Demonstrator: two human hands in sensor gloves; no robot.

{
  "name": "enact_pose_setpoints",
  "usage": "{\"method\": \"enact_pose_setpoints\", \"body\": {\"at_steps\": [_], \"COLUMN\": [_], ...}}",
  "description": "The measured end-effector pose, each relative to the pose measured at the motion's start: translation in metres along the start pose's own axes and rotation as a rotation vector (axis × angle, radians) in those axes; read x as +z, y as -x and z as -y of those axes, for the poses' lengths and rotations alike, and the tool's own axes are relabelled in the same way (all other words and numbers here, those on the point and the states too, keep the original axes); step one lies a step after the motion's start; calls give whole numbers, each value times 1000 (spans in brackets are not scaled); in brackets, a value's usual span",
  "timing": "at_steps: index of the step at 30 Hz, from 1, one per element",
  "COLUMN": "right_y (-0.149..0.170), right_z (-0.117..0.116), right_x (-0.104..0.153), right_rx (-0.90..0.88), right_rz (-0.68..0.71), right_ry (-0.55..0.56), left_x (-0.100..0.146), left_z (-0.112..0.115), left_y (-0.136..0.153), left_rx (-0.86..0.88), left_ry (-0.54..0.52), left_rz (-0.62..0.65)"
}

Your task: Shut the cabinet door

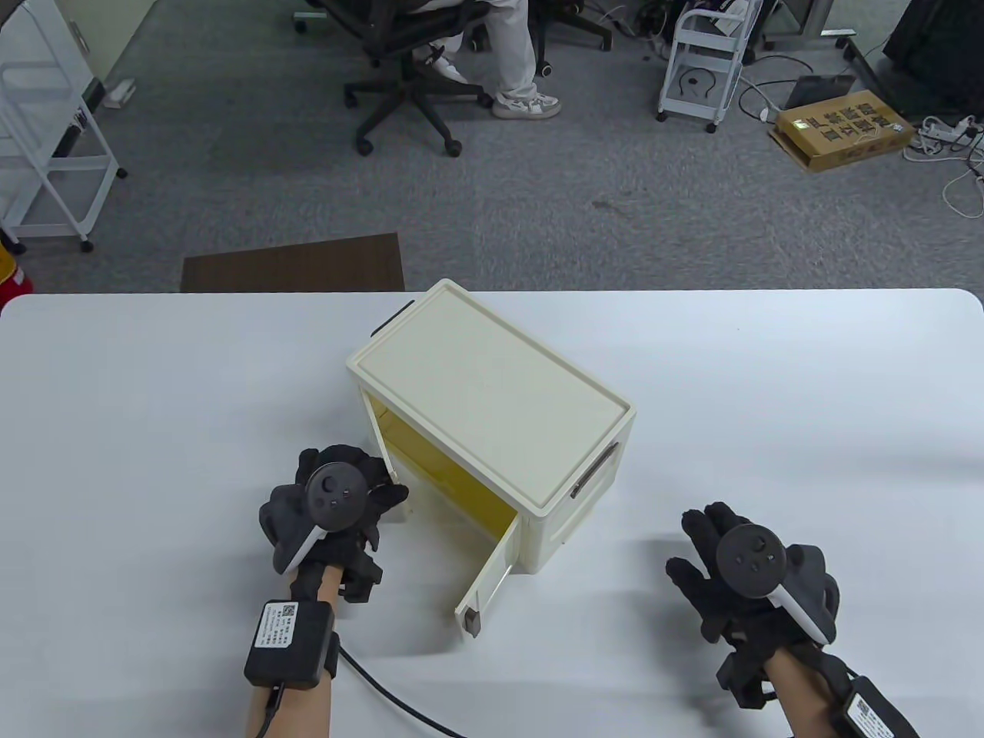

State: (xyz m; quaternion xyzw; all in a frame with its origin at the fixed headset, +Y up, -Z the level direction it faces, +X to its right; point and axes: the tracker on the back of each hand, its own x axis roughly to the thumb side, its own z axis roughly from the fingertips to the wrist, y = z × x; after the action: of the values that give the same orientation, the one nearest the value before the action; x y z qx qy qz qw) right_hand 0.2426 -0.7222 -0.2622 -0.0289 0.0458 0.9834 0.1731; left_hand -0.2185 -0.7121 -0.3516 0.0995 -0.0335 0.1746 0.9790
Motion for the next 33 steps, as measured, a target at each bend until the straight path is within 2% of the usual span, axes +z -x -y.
{"method": "enact_pose_setpoints", "body": {"at_steps": [6, 15, 33], "right_y": [0, 0, -1], "right_z": [0, -1, -2], "right_x": [-1, -1, -1], "right_rx": [-3, -3, -8], "right_rz": [1, 8, 17], "right_ry": [-11, -28, -49], "left_x": [-1, -7, -19], "left_z": [6, 7, 11], "left_y": [-9, -17, -38], "left_rx": [-30, -15, -71], "left_ry": [-8, 39, 18], "left_rz": [36, 72, 52]}}
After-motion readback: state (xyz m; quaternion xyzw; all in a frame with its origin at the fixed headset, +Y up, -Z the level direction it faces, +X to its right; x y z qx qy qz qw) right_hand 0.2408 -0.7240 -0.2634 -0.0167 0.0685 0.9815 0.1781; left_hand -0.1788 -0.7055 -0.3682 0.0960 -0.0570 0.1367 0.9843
